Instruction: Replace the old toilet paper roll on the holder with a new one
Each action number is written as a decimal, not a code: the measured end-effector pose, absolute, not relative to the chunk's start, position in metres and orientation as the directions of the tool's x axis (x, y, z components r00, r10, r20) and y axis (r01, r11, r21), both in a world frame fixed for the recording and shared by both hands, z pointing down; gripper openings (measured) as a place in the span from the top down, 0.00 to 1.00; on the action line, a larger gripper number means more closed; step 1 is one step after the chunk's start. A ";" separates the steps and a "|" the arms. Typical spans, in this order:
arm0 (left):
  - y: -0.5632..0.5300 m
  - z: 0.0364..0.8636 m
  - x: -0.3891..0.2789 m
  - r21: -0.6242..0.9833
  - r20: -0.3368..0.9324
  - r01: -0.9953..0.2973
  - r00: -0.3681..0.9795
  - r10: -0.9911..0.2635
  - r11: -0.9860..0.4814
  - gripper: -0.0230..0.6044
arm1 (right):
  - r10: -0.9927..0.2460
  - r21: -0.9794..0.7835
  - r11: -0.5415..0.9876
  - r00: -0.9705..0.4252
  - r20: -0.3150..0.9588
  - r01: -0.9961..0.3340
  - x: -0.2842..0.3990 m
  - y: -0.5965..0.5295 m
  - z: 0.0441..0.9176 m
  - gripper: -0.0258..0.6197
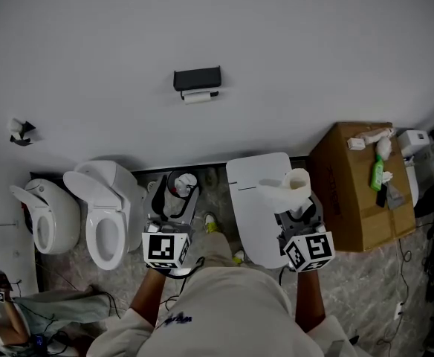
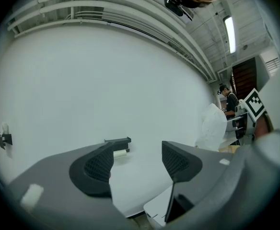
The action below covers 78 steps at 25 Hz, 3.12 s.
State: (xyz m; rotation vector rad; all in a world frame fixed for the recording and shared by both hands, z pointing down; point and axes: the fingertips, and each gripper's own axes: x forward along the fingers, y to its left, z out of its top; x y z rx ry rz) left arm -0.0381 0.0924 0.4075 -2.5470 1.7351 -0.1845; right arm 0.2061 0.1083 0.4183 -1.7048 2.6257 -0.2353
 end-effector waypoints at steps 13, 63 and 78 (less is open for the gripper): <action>0.079 0.414 -0.033 -0.128 0.092 -0.886 0.436 -0.895 -0.445 0.25 | -0.893 -0.108 0.428 -0.438 0.099 -0.897 0.190 0.088 0.421 0.51; -0.158 0.520 -0.092 -0.230 0.288 -0.812 0.470 -0.835 -0.536 0.37 | -0.892 -0.109 0.381 -0.396 0.219 -0.918 0.113 -0.105 0.446 0.51; -0.199 0.545 -0.062 -0.675 0.305 -0.538 0.419 -0.855 -0.505 0.41 | -0.908 -0.107 0.347 -0.362 0.212 -0.932 0.121 -0.124 0.447 0.51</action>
